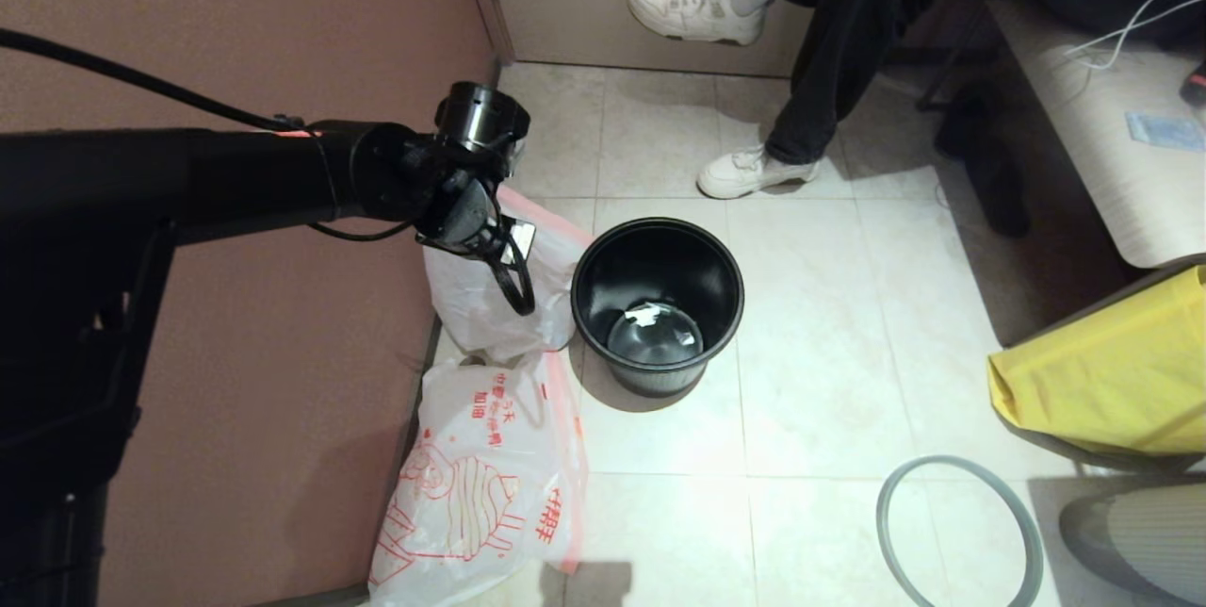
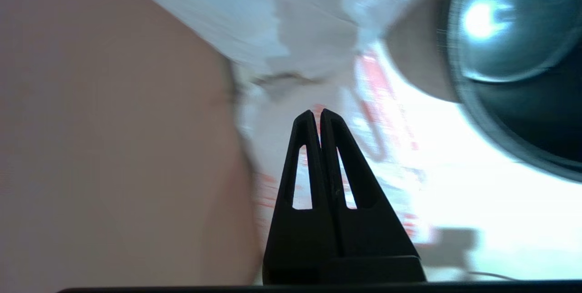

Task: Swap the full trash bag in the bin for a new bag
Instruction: Pick up a new trash bag

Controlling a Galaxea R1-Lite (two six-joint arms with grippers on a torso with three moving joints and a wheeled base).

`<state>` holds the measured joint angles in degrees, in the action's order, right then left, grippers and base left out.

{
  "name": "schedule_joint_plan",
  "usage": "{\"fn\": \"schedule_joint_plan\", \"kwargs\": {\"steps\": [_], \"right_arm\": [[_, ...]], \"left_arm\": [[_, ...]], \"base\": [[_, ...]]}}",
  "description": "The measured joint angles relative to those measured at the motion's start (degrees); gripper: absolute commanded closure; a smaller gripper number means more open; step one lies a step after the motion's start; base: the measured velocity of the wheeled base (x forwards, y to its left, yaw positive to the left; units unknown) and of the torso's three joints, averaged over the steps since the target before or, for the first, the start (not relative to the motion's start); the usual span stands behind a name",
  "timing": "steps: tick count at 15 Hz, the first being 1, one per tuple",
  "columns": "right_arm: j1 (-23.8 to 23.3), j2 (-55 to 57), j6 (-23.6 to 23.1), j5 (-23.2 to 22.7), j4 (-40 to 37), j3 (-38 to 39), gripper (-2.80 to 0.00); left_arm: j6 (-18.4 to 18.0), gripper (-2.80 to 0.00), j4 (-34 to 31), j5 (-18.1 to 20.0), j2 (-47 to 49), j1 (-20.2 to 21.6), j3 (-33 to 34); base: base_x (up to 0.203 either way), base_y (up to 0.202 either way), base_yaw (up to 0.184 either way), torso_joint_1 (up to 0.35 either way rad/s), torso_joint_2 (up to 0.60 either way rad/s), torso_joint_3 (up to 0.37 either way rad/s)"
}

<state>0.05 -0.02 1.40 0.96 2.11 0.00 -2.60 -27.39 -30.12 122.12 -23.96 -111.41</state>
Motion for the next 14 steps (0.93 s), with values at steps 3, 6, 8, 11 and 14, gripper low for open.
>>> {"fn": "schedule_joint_plan", "kwargs": {"steps": [3, 6, 8, 11, 14], "right_arm": [[0.00, 0.00, 0.00, 0.00, -0.03, 0.00, 0.00], [0.06, 0.00, 0.00, 0.02, -0.03, 0.00, 0.00], [-0.02, 0.00, 0.00, -0.01, -0.03, 0.00, 0.00], [0.05, 0.00, 0.00, 0.00, -0.03, 0.00, 0.00], [0.00, 0.00, 0.00, 0.00, 0.00, 0.00, 0.00]], "left_arm": [[13.11, 0.00, 0.46, 1.59, 5.07, 1.91, -0.12], [22.91, 0.00, 4.34, 1.93, 12.62, 3.22, 0.88], [21.84, 0.00, 13.30, -2.49, 19.23, 5.03, 0.22], [13.10, 0.00, 29.07, -11.09, 26.81, 6.99, -0.55], [8.46, 0.00, 37.41, -12.59, 33.25, 7.94, -0.68]], "base": [[0.000, 0.000, 0.000, 0.000, 0.00, 0.000], [0.000, 0.000, 0.000, 0.000, 0.00, 0.000], [0.000, 0.000, 0.000, 0.000, 0.00, 0.000], [0.000, 0.000, 0.000, 0.000, 0.00, 0.000], [0.000, 0.000, 0.000, 0.000, 0.00, 0.000]]}}
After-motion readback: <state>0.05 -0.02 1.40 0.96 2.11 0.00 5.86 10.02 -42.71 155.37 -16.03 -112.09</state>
